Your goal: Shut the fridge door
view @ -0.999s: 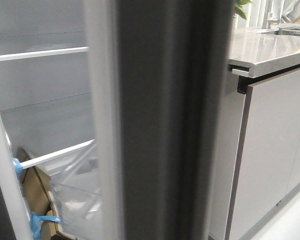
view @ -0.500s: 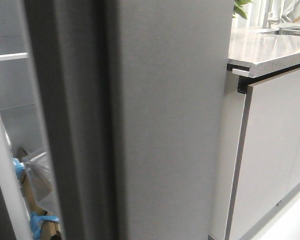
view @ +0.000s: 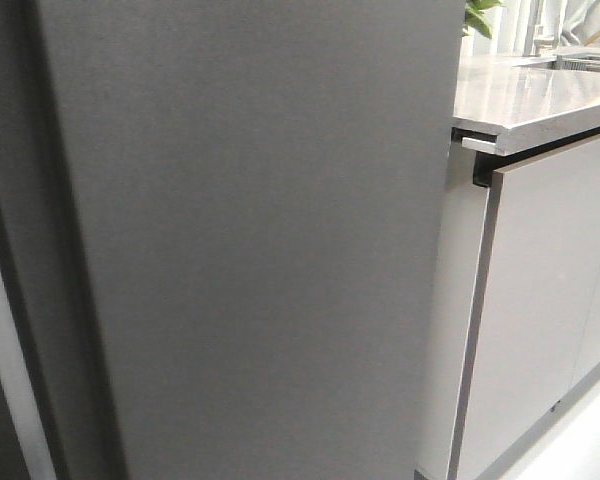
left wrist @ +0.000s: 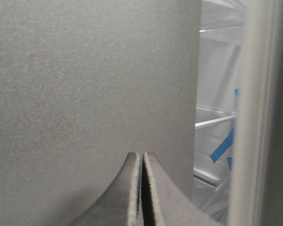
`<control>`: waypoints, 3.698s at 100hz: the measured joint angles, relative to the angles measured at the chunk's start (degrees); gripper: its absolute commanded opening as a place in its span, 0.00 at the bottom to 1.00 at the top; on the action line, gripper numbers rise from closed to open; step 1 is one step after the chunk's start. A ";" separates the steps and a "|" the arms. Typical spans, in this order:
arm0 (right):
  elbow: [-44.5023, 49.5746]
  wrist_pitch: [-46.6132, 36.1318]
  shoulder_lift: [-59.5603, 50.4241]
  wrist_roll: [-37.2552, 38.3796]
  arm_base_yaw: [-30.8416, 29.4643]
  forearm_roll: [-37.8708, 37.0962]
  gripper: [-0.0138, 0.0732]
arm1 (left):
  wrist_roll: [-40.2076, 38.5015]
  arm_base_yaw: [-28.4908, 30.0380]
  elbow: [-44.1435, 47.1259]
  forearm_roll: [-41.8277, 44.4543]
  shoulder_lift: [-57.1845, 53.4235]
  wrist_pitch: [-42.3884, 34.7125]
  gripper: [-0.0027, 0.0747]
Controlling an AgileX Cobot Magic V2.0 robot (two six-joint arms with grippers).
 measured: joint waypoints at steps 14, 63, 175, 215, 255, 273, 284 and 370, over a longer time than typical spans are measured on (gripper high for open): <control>-3.76 1.29 3.36 -0.53 0.04 0.00 0.11 | 0.00 0.00 0.00 0.00 0.00 0.00 0.01; -8.39 -2.79 13.11 -0.67 0.26 0.66 0.11 | 0.00 0.00 0.00 0.00 0.00 0.00 0.01; 43.65 -5.68 -52.88 18.24 -3.57 -17.87 0.11 | 0.00 0.00 0.00 0.00 0.00 0.00 0.01; 59.39 -11.28 -66.15 21.91 -3.57 -17.87 0.11 | 0.00 0.00 0.00 0.00 0.00 0.00 0.01; 59.64 -12.98 -66.28 21.96 -3.57 -17.87 0.11 | 0.00 0.00 0.00 0.00 0.00 0.00 0.01; 59.64 -13.07 -66.28 22.05 -3.57 -17.87 0.11 | 0.00 0.00 0.00 0.00 0.00 0.00 0.01; 59.64 -13.34 -66.28 22.05 -3.57 -17.87 0.11 | 0.00 0.00 0.00 0.00 0.00 0.00 0.01; 88.49 -29.94 -84.39 22.05 -25.25 -13.07 0.11 | 0.00 0.00 0.00 0.00 0.00 0.00 0.01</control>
